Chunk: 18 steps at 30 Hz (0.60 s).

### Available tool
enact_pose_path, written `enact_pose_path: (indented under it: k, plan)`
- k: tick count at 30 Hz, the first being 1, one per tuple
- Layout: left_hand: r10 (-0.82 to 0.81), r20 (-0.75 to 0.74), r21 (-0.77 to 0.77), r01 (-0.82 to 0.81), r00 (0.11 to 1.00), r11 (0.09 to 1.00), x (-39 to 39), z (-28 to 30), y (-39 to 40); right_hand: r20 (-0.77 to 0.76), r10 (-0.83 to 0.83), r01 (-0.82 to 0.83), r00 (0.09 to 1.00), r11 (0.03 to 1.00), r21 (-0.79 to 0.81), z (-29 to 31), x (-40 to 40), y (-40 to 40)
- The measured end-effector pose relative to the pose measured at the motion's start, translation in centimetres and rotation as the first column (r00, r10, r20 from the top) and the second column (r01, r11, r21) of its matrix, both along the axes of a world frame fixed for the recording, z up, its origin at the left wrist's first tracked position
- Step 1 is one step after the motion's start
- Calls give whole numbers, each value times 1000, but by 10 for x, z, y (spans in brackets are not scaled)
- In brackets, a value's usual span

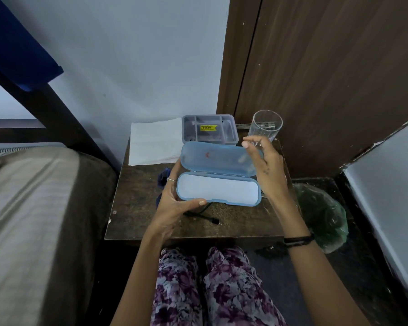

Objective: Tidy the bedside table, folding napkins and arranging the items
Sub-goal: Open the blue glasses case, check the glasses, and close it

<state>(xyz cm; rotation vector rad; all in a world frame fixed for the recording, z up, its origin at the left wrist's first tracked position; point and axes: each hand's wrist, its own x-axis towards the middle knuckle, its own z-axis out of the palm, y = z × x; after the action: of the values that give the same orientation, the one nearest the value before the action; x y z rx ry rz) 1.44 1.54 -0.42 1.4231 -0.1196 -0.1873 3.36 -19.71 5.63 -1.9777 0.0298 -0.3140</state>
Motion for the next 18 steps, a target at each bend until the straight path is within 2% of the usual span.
enact_pose_path:
  k: [5,8,12,13,15,18]
  plan:
    - [-11,69,13,10,998,1000,-1,1,7,-189,-6,25,982,995,98,-7,11,5]
    - [-6,76,14,5,997,1000,-3,3,13,-204,-13,41,979,990,134,-9,9,11]
    - [87,63,-35,-85,994,996,1,2,31,-239,-92,186,967,894,407,-15,4,27]
    - [109,65,-41,-106,992,993,4,4,37,-250,-110,211,962,882,421,-19,3,32]
    - [140,85,-30,-138,987,990,9,7,47,-290,-108,202,951,927,316,-28,1,44]
    - [167,110,-13,-166,980,986,18,11,58,-408,-14,48,913,996,73,-43,-1,74]
